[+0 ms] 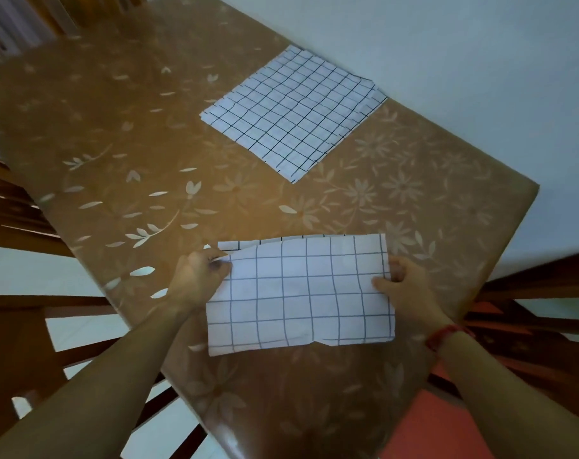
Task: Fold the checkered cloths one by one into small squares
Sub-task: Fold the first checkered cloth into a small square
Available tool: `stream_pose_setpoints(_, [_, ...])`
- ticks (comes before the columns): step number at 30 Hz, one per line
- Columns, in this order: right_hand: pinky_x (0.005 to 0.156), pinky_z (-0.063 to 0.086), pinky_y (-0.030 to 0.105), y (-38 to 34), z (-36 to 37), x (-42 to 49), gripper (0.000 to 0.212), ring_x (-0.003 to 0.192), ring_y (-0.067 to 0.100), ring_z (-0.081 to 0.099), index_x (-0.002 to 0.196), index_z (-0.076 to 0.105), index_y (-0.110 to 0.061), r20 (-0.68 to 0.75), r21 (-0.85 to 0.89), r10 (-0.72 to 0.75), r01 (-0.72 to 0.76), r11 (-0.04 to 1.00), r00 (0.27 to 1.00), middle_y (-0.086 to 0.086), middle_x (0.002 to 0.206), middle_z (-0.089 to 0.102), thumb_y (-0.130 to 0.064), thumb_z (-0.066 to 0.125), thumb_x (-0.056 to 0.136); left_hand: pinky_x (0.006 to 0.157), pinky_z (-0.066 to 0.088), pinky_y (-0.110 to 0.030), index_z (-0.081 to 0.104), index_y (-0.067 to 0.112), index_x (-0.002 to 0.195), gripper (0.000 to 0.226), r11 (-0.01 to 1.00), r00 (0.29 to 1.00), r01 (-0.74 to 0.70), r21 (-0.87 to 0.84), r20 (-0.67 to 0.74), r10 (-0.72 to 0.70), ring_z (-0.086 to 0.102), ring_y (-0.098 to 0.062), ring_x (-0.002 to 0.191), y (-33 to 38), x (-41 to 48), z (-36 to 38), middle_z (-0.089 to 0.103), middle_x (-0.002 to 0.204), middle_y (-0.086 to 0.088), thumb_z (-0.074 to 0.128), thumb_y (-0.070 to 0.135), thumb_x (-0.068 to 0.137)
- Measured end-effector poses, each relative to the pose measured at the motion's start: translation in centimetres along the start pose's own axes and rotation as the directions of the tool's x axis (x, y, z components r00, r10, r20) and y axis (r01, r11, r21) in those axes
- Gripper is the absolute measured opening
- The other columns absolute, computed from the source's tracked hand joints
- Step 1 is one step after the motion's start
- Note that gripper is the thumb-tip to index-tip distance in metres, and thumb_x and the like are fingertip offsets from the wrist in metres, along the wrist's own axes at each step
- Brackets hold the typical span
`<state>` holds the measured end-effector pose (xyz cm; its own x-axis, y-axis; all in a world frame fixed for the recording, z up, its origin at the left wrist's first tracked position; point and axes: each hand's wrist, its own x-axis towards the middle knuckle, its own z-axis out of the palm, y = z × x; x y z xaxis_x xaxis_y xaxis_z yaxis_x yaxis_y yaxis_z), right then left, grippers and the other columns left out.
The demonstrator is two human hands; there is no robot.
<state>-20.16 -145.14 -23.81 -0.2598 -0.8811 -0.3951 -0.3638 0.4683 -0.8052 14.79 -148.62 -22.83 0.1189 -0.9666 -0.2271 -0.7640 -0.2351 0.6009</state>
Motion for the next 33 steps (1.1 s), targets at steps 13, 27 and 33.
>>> stream_pose_setpoints(13, [0.069,0.056,0.035,0.6,2.6,4.2,0.033,0.077,0.016,0.064,0.100,0.059,-0.022,-0.083,-0.022,0.058,-0.060,0.998,0.995,-0.004,0.085,0.066,-0.006,0.073,0.075,0.072,0.040,-0.025,0.069,0.016,0.100,0.015,0.999,0.998,0.045,0.013,-0.033,-0.045,0.058,-0.015,0.081,-2.0,3.8,1.8,0.061,0.084,0.003,0.065,0.025,0.088])
stream_pose_setpoints(27, [0.073,0.058,0.040,2.2,-0.2,-0.3,0.051,0.093,0.026,0.065,0.123,0.054,-0.017,0.018,0.047,0.296,-0.296,0.954,0.955,0.010,0.115,0.063,-0.032,0.076,0.079,0.068,0.046,-0.029,0.061,0.015,0.091,0.027,0.972,0.971,0.234,0.021,0.038,-0.234,0.063,-0.019,0.080,-6.3,-4.4,0.7,0.066,0.081,0.003,0.066,0.041,0.085])
stream_pose_setpoints(33, [0.050,0.043,0.024,3.0,-1.5,-3.5,0.021,0.057,0.016,0.058,0.097,0.072,-0.012,0.190,-0.081,0.283,-0.272,0.959,0.940,0.008,0.065,0.064,-0.012,0.076,0.077,0.066,0.046,-0.028,0.064,0.022,0.091,0.027,0.955,0.934,0.290,0.056,0.200,-0.296,0.059,-0.013,0.077,-7.5,-7.0,1.0,0.064,0.083,0.006,0.081,0.024,0.069])
